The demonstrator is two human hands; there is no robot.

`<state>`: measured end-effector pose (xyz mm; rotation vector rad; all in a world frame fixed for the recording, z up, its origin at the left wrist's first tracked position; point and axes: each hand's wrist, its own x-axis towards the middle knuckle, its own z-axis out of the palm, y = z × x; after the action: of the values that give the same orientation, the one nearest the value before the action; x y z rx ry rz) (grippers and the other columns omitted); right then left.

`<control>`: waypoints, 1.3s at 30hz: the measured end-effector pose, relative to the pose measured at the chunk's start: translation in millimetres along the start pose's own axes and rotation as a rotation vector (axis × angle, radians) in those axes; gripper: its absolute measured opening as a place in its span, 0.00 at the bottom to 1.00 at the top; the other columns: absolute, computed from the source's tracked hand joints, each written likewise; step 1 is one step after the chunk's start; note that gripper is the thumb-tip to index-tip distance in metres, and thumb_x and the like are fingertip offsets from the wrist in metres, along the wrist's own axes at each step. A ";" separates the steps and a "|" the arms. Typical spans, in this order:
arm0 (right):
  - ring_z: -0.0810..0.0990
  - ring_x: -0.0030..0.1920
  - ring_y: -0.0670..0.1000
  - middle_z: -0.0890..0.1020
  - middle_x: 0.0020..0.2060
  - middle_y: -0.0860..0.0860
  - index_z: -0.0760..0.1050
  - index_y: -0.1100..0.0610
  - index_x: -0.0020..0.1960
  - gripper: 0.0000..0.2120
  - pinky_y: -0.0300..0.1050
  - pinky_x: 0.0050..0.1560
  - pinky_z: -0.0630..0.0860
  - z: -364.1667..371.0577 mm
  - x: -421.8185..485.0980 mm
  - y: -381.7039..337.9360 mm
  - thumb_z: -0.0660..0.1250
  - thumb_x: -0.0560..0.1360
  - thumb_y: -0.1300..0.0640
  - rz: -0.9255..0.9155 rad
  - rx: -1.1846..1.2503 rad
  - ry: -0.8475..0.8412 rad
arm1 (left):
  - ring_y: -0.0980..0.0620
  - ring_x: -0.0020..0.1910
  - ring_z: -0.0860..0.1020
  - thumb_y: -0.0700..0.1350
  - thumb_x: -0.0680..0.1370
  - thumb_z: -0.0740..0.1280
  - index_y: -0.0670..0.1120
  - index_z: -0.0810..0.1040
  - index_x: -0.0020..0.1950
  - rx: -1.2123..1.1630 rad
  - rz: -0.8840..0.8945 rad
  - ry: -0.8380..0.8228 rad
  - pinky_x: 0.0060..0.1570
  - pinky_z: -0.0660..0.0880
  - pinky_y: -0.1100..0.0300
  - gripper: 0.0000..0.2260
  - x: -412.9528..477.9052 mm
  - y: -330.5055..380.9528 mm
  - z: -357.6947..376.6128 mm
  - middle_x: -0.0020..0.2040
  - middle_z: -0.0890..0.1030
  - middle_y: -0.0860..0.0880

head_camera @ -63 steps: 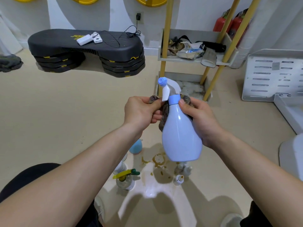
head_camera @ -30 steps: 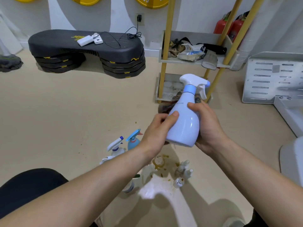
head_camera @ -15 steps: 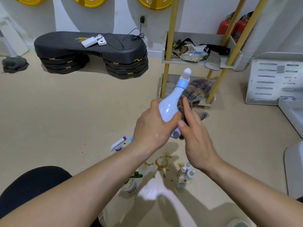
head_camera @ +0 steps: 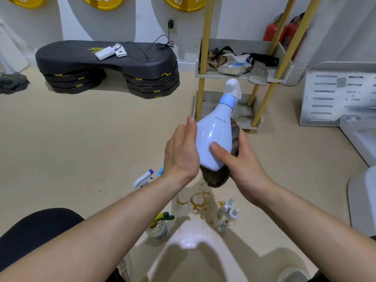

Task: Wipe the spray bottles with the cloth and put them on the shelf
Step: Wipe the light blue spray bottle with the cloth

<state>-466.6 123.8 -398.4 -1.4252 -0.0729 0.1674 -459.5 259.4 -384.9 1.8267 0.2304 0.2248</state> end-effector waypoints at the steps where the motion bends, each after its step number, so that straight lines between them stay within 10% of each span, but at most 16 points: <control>1: 0.83 0.60 0.53 0.83 0.61 0.51 0.68 0.53 0.71 0.29 0.49 0.58 0.81 -2.2 0.4 -2.0 0.74 0.73 0.55 0.007 0.031 -0.025 | 0.45 0.40 0.73 0.71 0.74 0.50 0.51 0.68 0.37 -0.051 -0.031 0.004 0.45 0.69 0.46 0.25 0.3 1.6 0.3 0.38 0.75 0.51; 10: 0.84 0.57 0.54 0.84 0.60 0.54 0.74 0.57 0.69 0.22 0.50 0.55 0.82 -21.2 7.0 -19.1 0.66 0.74 0.58 0.209 0.445 -0.124 | 0.52 0.32 0.71 0.53 0.84 0.58 0.46 0.68 0.39 -0.250 -0.173 -0.093 0.33 0.67 0.60 0.17 10.6 11.4 -7.9 0.36 0.73 0.50; 15: 0.82 0.61 0.56 0.85 0.59 0.52 0.76 0.55 0.66 0.27 0.56 0.62 0.80 -4.9 9.3 -12.6 0.78 0.69 0.55 0.004 -0.075 0.173 | 0.50 0.41 0.79 0.51 0.82 0.62 0.52 0.77 0.50 -0.005 -0.010 0.088 0.45 0.79 0.49 0.06 17.4 2.8 -10.7 0.42 0.80 0.55; 19: 0.75 0.66 0.38 0.77 0.66 0.38 0.68 0.46 0.76 0.36 0.38 0.66 0.72 15.4 -2.2 -6.2 0.77 0.71 0.49 -0.207 -0.532 0.299 | 0.51 0.42 0.82 0.70 0.72 0.66 0.47 0.77 0.54 -0.092 -0.182 -0.104 0.39 0.77 0.54 0.27 9.2 7.3 0.3 0.44 0.82 0.53; 22: 0.74 0.63 0.30 0.75 0.63 0.29 0.64 0.42 0.78 0.32 0.30 0.61 0.71 27.8 -14.3 -0.4 0.68 0.75 0.50 -0.309 -0.526 0.133 | 0.44 0.51 0.85 0.70 0.65 0.73 0.40 0.78 0.63 -0.435 -0.393 -0.287 0.51 0.81 0.51 0.40 21.5 8.4 -7.6 0.55 0.85 0.41; 25: 0.68 0.72 0.35 0.70 0.73 0.36 0.57 0.38 0.77 0.32 0.35 0.69 0.68 30.7 -18.9 -1.2 0.64 0.77 0.54 -0.361 -0.489 -0.030 | 0.41 0.58 0.79 0.59 0.76 0.69 0.41 0.78 0.64 -0.725 -0.476 -0.439 0.68 0.73 0.46 0.26 28.1 6.2 -24.1 0.58 0.80 0.40; 29: 0.66 0.74 0.38 0.69 0.75 0.41 0.54 0.43 0.80 0.32 0.38 0.72 0.65 26.7 -20.4 8.6 0.61 0.80 0.55 -0.425 -0.518 -0.067 | 0.42 0.55 0.77 0.56 0.75 0.63 0.41 0.76 0.66 -0.963 -0.462 -0.512 0.64 0.72 0.48 0.25 37.7 6.8 -38.1 0.58 0.79 0.40; 34: 0.77 0.60 0.32 0.81 0.55 0.28 0.65 0.42 0.77 0.28 0.35 0.60 0.71 30.3 -20.7 14.3 0.58 0.77 0.48 -0.138 -0.184 0.014 | 0.44 0.56 0.74 0.59 0.72 0.65 0.46 0.77 0.63 -1.025 -0.439 -0.481 0.59 0.73 0.50 0.25 42.9 6.5 -45.1 0.58 0.76 0.45; 39: 0.68 0.69 0.34 0.69 0.73 0.38 0.54 0.41 0.80 0.32 0.32 0.67 0.65 25.7 -21.6 -0.9 0.58 0.78 0.43 -0.307 -0.496 -0.035 | 0.44 0.59 0.73 0.60 0.74 0.63 0.47 0.76 0.67 -0.977 -0.426 -0.559 0.65 0.68 0.49 0.26 41.6 9.1 -43.6 0.62 0.75 0.44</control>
<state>-491.7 145.4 -392.7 -1.8828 -0.3807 -0.0876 -431.0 308.7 -363.3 0.7849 0.0775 -0.4174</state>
